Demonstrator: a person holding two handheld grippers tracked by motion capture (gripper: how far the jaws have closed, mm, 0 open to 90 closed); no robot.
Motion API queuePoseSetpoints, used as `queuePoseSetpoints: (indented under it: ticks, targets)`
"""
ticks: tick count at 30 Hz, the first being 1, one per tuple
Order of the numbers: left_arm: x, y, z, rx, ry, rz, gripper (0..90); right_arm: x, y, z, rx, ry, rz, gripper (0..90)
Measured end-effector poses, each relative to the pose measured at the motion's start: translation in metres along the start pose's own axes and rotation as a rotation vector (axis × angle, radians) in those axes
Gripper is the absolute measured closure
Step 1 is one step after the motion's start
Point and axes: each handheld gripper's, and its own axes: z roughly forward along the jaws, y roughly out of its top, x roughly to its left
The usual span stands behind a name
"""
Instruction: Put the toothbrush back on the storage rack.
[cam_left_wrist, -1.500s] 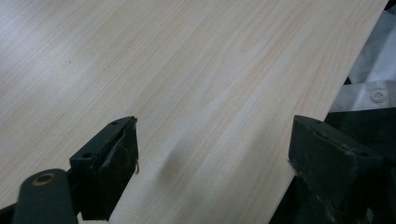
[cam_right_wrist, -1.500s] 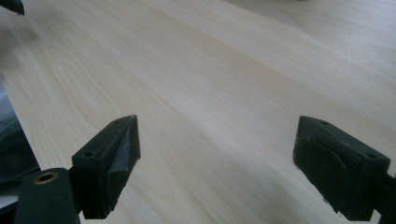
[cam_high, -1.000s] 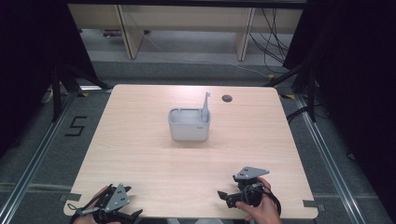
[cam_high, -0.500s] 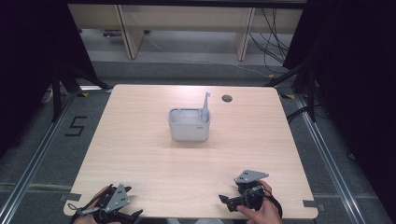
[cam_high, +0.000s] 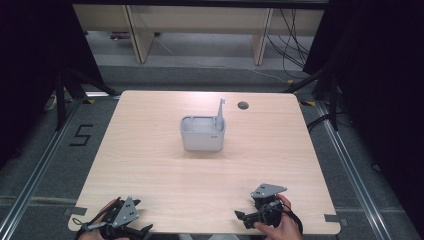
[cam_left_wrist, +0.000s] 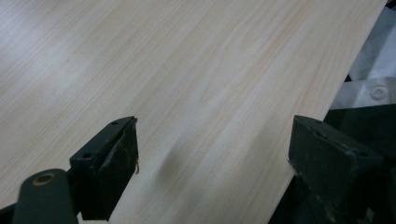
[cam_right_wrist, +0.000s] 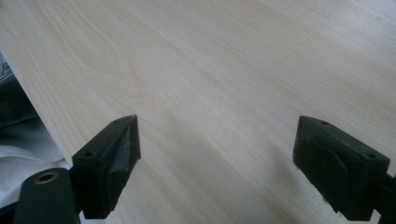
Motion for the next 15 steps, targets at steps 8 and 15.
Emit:
queuePoseSetpoints:
  ticks: [8,15]
  targets:
    - [0.0009,0.0003,-0.0007,0.002,0.003,0.012,15.8,0.0019,-0.0007,0.0011,-0.005,-0.011,0.024,15.8]
    - [0.0013,0.0005,-0.0011,0.006,0.002,0.02,15.7,0.0008,-0.0008,0.0008,0.004,-0.008,0.018,15.8]
